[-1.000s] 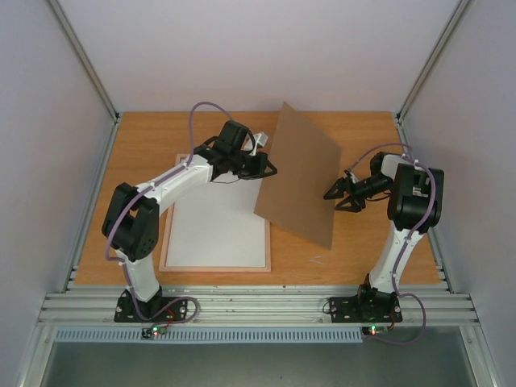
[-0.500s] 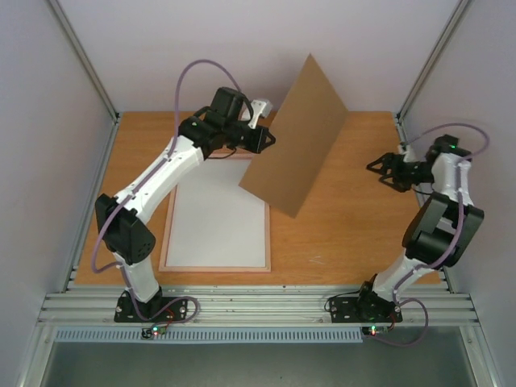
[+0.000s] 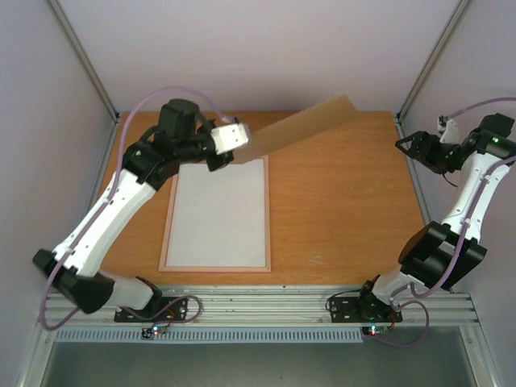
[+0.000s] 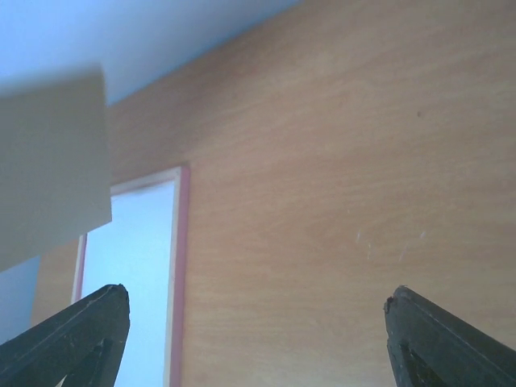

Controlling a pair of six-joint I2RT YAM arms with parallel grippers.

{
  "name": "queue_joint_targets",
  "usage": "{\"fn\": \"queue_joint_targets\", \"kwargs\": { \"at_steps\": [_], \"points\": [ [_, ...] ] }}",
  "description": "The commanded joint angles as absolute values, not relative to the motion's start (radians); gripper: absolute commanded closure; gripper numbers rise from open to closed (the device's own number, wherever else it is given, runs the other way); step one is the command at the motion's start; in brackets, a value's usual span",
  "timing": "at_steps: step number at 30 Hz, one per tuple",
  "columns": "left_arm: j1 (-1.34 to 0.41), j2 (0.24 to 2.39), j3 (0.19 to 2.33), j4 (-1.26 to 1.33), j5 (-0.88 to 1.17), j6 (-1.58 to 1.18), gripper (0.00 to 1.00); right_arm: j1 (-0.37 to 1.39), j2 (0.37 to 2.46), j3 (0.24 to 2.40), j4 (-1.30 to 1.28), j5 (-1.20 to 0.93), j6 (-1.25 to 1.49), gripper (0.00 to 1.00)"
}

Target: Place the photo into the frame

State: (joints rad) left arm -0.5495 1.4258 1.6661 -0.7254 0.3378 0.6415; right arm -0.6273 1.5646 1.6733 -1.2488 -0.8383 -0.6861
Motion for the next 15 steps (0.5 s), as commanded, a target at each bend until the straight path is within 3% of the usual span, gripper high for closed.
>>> {"fn": "queue_joint_targets", "kwargs": {
  "at_steps": [1, 7, 15],
  "points": [
    [-0.534, 1.246, 1.453, -0.562, 0.44, 1.127, 1.0, -0.632, 1.58, 1.83, -1.305, -0.852, -0.679, 0.13],
    [-0.52, 0.99, 1.095, -0.366, 0.532, 1.534, 1.0, -0.597, 1.64, 1.967, -1.31, -1.01, -0.603, 0.13],
    [-0.518, 0.852, 0.822, -0.041, 0.639, 1.811, 0.99, -0.264, 1.633, 1.854, -1.457, -1.109, -0.74, 0.13]
  ]
}}
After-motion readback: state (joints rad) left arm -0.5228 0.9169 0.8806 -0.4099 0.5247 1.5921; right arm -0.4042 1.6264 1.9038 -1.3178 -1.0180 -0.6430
